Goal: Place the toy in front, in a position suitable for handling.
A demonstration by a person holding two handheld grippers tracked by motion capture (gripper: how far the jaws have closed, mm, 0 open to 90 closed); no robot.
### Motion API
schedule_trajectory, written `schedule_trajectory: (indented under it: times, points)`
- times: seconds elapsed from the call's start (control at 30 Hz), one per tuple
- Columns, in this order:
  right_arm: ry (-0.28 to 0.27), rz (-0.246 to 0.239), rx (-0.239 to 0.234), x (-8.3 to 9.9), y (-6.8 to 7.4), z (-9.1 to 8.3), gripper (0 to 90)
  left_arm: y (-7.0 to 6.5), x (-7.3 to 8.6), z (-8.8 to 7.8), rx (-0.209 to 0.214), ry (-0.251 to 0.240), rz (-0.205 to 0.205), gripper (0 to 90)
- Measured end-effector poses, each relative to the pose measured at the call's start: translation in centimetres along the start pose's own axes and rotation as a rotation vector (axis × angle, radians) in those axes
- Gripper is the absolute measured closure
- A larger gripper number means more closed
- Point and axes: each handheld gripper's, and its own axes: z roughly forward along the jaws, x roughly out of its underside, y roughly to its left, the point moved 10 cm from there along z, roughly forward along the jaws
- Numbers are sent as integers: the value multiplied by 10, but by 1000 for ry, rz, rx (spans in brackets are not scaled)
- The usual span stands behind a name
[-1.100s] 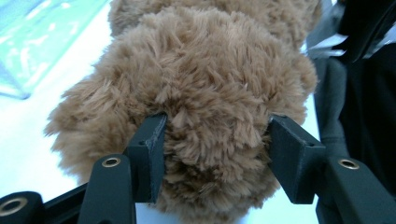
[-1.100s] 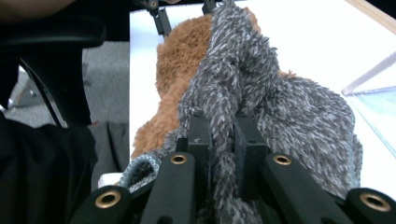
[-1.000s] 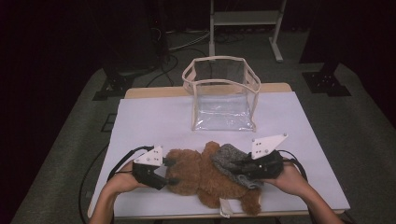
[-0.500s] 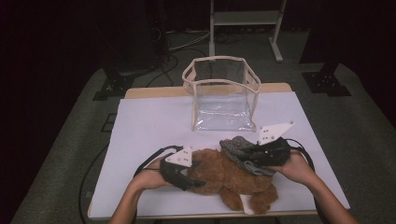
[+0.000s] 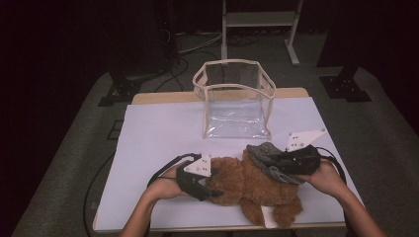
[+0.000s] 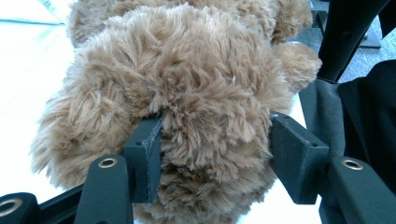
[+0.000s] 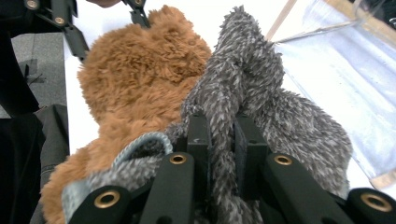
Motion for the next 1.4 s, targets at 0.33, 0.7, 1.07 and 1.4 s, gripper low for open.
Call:
schedule_trajectory:
  times: [0.33,0.7,1.07,1.4]
  points:
    - [16,-94,-58,-16,25,23,782,4,-2,1,-15,13,-10,401]
    - [-21,-37,-19,-10,7,11,782,1,-1,1,-18,14,7,400]
    - [-61,-87,-66,-10,46,-3,780,11,-1,-2,-63,8,-2,399]
    - [-56,-56,-10,19,53,-14,781,16,-2,-3,-76,-12,-26,395]
